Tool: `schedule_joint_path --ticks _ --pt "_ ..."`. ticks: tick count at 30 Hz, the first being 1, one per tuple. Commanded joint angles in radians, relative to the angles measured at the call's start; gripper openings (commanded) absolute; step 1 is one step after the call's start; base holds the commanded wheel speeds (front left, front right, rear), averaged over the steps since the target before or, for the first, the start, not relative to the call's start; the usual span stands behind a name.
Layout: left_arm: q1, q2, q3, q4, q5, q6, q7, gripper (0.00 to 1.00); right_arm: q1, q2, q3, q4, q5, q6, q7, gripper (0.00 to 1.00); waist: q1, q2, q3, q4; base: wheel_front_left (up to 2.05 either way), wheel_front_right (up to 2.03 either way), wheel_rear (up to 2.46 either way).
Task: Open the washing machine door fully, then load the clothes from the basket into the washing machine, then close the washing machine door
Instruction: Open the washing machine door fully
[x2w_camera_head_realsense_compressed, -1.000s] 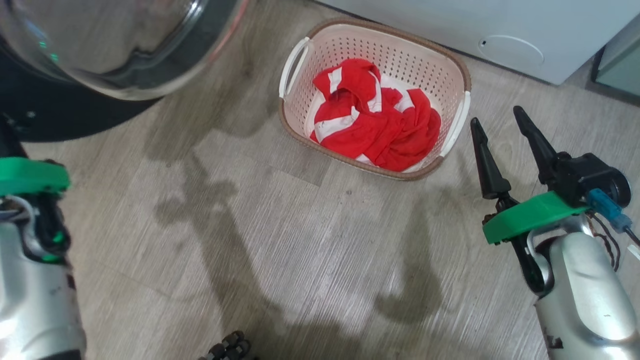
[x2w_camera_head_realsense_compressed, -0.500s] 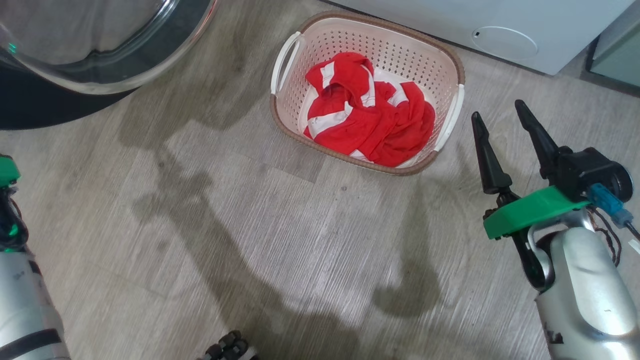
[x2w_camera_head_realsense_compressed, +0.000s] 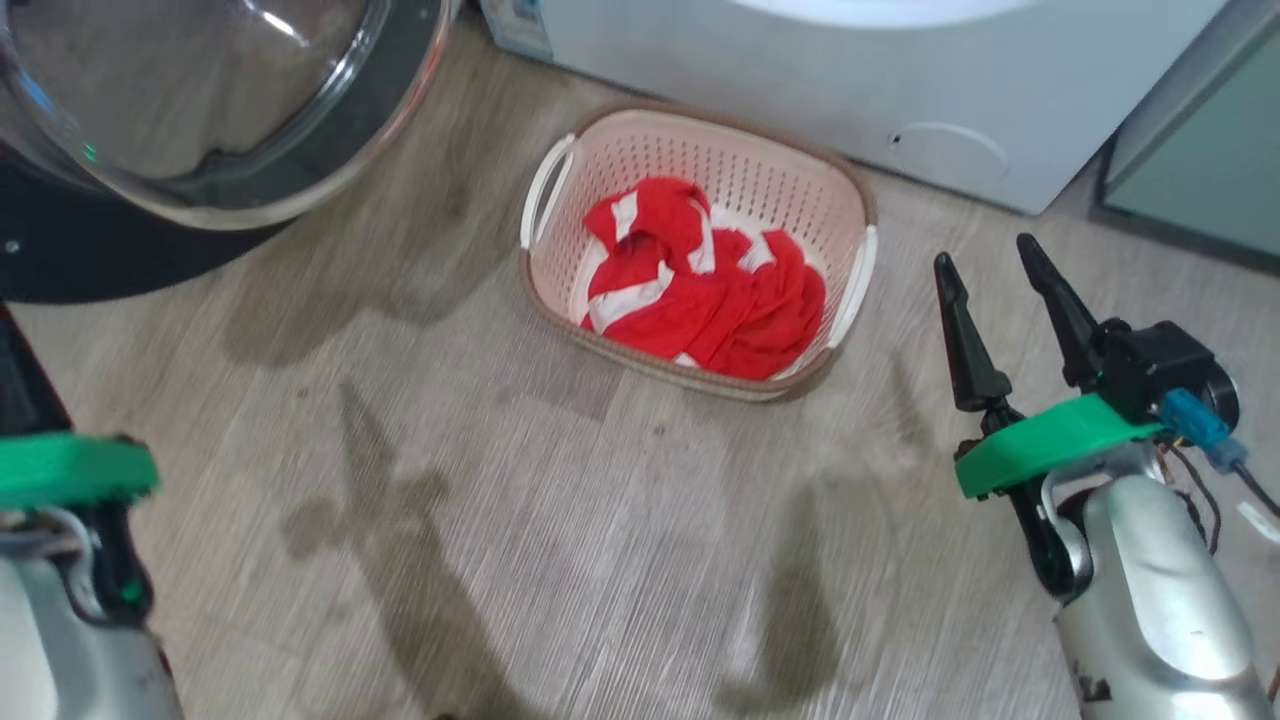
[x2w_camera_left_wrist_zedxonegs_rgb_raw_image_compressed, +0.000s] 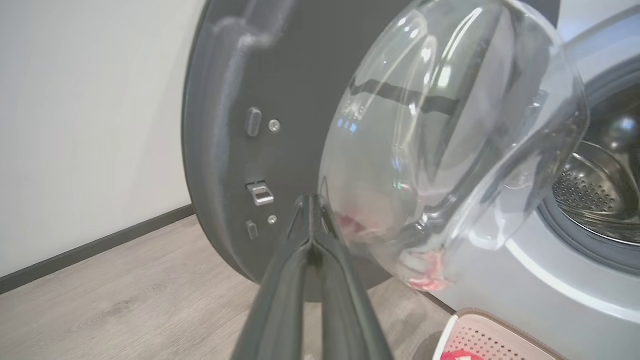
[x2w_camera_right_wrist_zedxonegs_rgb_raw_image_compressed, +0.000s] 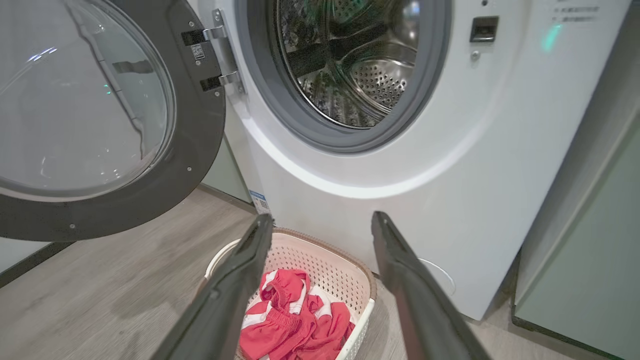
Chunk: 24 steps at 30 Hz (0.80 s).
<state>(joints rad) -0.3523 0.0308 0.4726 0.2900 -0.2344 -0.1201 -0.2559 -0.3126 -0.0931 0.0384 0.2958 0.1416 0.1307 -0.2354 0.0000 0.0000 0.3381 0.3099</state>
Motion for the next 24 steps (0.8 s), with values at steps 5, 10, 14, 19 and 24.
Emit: schedule_joint_path --ticks 5,10,14,19,24 --pt "0.118 0.021 -0.078 -0.119 -0.004 -0.004 -0.006 0.31 0.037 0.024 0.007 -0.01 0.012 0.0 -0.021 1.0 0.0 0.0 -0.072 -0.032 0.0 0.0 0.0" --pt "0.205 0.02 -0.201 -0.191 -0.066 0.027 0.011 1.0 0.06 0.033 0.004 0.0 0.024 0.0 -0.025 1.0 0.0 0.0 -0.115 -0.076 0.0 0.0 0.0" --pt "0.246 0.02 -0.277 -0.248 -0.053 0.04 0.044 1.0 0.082 0.038 0.001 0.0 0.029 0.0 -0.026 1.0 0.0 0.0 -0.146 -0.113 0.0 0.0 0.0" --pt "0.277 0.02 -0.339 -0.287 -0.027 0.044 0.083 1.0 0.106 0.041 -0.006 -0.011 0.033 0.0 -0.026 1.0 0.0 0.0 -0.186 -0.168 0.0 0.0 0.0" --pt "0.294 0.024 -0.381 -0.303 0.004 0.044 0.098 1.0 0.131 0.042 -0.006 -0.029 0.033 0.0 -0.026 1.0 0.0 0.0 -0.221 -0.23 0.0 0.0 0.0"
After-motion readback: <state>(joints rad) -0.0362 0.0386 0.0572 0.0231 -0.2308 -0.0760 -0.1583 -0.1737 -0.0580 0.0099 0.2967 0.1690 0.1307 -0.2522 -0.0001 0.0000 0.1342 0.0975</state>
